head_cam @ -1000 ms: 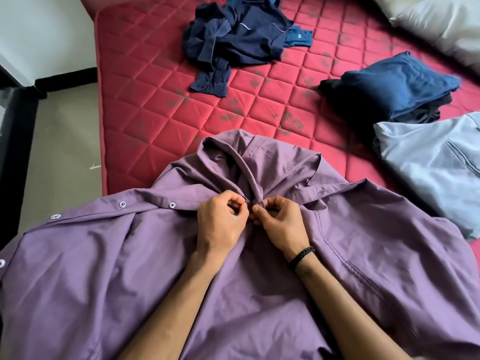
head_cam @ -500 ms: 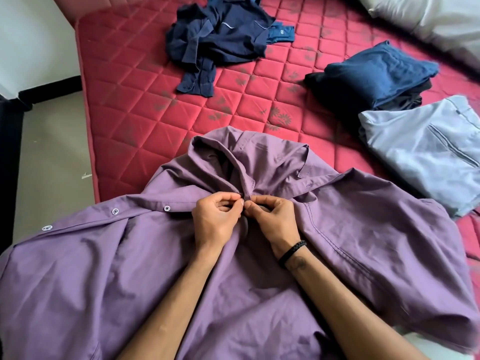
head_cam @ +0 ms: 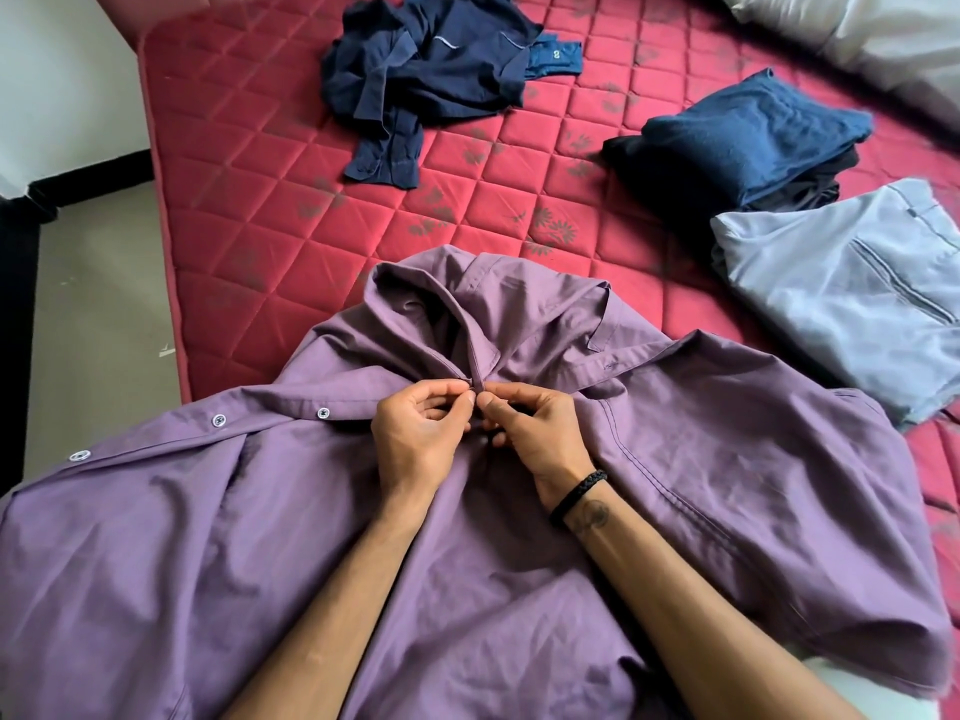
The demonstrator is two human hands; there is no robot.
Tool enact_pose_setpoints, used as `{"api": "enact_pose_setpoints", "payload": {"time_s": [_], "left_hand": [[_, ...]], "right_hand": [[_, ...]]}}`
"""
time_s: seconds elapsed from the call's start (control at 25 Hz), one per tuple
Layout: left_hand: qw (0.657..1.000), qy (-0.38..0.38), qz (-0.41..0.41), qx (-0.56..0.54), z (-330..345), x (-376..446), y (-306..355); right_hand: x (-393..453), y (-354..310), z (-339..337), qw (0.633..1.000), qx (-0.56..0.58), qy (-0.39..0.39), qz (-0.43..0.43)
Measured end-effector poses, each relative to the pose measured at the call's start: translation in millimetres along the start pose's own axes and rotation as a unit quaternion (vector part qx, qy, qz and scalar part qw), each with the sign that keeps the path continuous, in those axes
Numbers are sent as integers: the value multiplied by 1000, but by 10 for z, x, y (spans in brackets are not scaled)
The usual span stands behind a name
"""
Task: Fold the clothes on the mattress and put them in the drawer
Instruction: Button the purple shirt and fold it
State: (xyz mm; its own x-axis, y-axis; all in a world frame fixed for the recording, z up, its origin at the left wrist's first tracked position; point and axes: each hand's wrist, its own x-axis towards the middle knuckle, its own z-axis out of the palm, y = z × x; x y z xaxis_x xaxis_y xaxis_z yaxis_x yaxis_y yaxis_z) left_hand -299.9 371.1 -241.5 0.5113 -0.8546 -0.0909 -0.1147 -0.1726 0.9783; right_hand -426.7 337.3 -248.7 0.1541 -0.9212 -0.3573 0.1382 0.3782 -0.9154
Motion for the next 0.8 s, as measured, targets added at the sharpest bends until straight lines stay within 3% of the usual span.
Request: {"api": "enact_pose_setpoints", "payload": {"time_s": [0.48, 0.8], "left_hand": [[997, -36, -59, -37, -38, 46, -59], [997, -44, -47, -42, -27, 23, -37]], "right_hand": [[30, 23, -72, 998, 4, -61, 9], [8, 22, -51, 1000, 8, -13, -8]]}}
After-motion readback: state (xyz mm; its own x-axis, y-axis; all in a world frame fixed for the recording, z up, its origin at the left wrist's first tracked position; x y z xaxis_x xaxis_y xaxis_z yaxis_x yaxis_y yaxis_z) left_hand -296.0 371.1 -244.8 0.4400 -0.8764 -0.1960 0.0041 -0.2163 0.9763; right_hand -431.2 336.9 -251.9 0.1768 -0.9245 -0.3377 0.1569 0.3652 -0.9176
